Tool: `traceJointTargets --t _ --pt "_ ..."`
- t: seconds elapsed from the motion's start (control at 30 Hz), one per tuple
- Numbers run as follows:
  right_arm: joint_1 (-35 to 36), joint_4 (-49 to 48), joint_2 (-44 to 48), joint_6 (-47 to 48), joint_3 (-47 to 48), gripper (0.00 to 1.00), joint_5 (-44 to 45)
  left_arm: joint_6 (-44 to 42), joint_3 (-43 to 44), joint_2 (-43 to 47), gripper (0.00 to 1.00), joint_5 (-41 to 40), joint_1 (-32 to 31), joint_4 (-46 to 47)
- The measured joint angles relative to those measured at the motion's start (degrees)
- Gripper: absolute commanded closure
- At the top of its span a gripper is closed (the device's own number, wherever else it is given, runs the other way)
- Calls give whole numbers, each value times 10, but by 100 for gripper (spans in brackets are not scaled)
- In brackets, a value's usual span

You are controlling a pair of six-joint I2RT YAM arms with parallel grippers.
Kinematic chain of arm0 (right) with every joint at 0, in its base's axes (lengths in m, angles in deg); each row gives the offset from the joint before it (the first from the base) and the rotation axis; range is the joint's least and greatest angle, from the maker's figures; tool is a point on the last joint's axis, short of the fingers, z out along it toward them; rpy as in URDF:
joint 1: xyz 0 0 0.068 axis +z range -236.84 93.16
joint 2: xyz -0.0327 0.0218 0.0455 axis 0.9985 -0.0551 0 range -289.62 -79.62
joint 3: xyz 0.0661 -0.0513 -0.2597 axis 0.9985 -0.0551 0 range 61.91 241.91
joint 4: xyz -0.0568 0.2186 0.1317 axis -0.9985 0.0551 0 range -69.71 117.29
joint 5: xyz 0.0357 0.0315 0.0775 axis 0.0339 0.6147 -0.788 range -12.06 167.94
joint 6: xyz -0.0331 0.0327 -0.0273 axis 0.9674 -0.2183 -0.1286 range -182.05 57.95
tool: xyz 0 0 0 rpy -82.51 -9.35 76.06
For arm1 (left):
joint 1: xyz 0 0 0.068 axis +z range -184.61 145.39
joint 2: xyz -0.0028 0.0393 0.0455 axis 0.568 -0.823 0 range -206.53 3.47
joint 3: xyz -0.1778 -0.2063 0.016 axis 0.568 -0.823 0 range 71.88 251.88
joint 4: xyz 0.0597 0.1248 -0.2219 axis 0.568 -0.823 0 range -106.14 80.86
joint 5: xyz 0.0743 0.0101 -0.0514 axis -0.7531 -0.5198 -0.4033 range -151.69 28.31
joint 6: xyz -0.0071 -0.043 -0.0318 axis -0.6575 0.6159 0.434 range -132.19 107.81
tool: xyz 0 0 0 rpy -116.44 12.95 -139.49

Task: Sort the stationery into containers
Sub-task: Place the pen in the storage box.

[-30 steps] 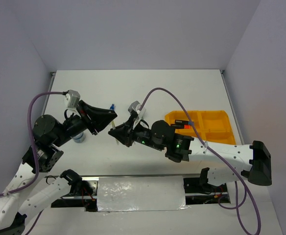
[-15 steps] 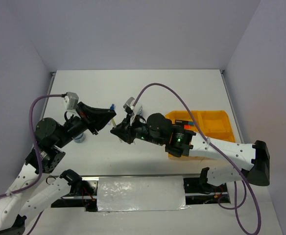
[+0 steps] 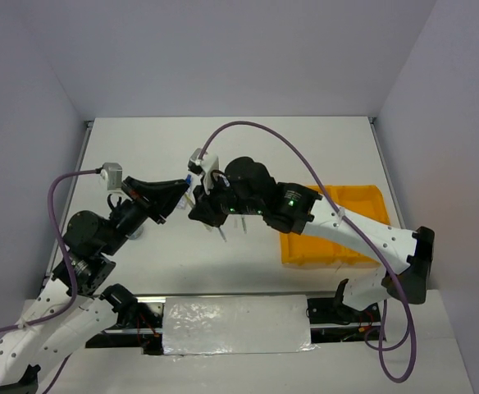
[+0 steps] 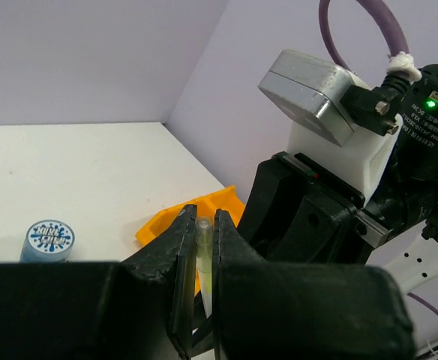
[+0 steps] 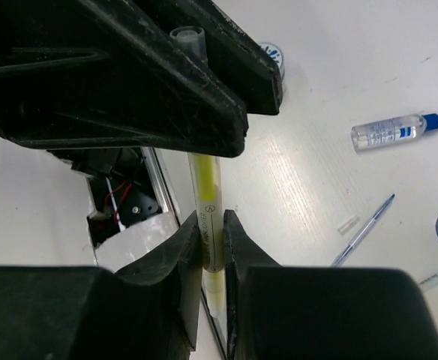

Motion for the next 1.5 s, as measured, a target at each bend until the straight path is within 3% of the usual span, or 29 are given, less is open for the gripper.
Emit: traceJointTargets --t 0.07,0.13,0.17,0.2,0.23,0.27,0.37,0.5,0.67,0.9,1.1,1.27,1.5 --pt "-2 7 0 0 0 100 -7 3 0 2 100 -16 -8 -6" --pt "-3 -21 6 -6 -21 100 -13 8 20 5 88 -42 -16 -48" --pt "-3 -59 16 -13 -51 100 -18 6 33 5 78 -52 -19 -74" --pt "-3 -102 32 -24 -91 100 -22 6 49 4 55 -63 -25 -108" --pt "-3 -140 49 -35 -129 100 -26 1 65 3 44 -72 -31 -146" --pt "-5 -172 66 -48 -165 100 -15 -5 81 0 24 -85 -36 -189" --pt "-24 -243 137 -89 -270 100 19 -16 141 -16 1 -144 -42 -303" --pt "-32 -244 219 -171 -351 100 111 -21 272 -68 1 -238 -42 -385" --pt "-54 -114 342 -334 -411 100 285 -22 340 -111 1 -332 -42 -455" --pt "-64 171 527 -662 -455 100 469 -27 219 -106 1 -388 -42 -571" --pt "-64 402 525 -912 -457 100 513 -54 157 -26 1 -398 -42 -599" --pt "-65 491 494 -999 -456 100 521 -54 99 83 1 -429 -42 -554" --pt "-64 509 518 -1016 -455 100 530 -53 74 108 1 -452 -42 -541"
